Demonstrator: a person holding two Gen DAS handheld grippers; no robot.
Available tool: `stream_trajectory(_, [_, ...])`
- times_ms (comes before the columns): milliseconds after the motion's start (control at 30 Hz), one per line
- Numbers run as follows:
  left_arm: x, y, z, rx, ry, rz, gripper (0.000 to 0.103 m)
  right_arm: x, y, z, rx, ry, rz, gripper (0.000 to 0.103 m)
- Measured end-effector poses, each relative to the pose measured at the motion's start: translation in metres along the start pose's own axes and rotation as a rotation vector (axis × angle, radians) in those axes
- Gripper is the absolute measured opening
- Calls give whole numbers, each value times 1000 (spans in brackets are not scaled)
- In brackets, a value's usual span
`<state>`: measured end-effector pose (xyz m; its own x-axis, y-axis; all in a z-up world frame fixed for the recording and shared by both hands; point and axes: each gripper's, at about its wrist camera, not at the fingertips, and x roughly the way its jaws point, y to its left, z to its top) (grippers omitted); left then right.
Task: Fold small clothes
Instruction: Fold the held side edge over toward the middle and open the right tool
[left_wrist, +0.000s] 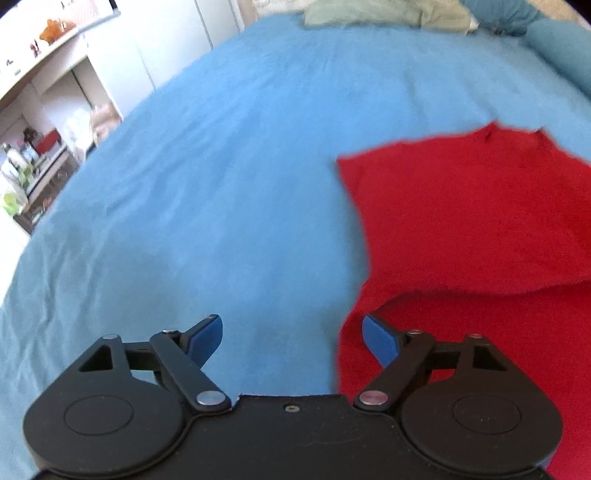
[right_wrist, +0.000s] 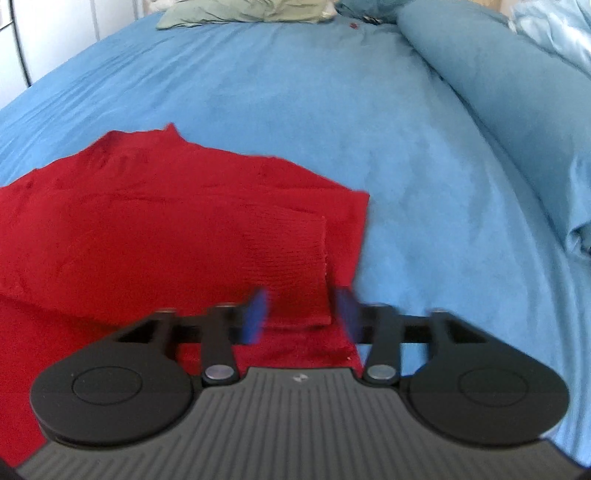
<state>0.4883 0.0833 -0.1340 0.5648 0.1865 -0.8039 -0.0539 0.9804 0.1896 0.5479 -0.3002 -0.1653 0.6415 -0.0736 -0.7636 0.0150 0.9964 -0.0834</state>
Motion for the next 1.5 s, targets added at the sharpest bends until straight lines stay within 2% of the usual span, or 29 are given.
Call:
stream_trajectory(33, [-9,-3,3,-4,-24,-24,92,-8,4,0,-20,-33,33,94])
stream_trajectory(100, [-22,-13,11,1,-81,-84,94,-16,16,0,-45,-69,103,96])
stream_trajectory(200, [-21,-40,23,35,-110,-157,95,0,34,-7,-38,-40,172,96])
stream_trajectory(333, [-2,-73,28,54,-92,-236,95,26,32,-22,-3,6,142,96])
stream_trajectory(433, [34,-86,20,75,25,-218,95,24,6,-33,100,-19,144,96])
stream_trajectory(533, [36,-76,13,40,2,-258,96,10,-6,-35,128,-8,95,96])
stream_trajectory(667, [5,-55,11,45,-59,-251,94,-33,-23,-43,179,-54,42,96])
stream_trajectory(900, [-97,0,4,74,-174,-255,96,-153,-39,-61,253,-177,16,97])
stream_trajectory(1033, [-141,26,-30,57,-183,-253,96,-214,-39,-79,253,-229,34,100])
stream_trajectory(1133, [-162,38,-71,30,-178,-255,97,-246,-40,-104,243,-248,50,101])
stream_trajectory(1300, [-179,50,-146,-37,-168,-245,96,-273,-42,-162,220,-240,104,101])
stream_trajectory(1400, [-185,57,-193,-97,-174,-252,95,-276,-37,-205,172,-221,95,101])
stream_trajectory(1500, [-191,59,-227,-130,-181,-258,90,-275,-32,-243,133,-217,100,100])
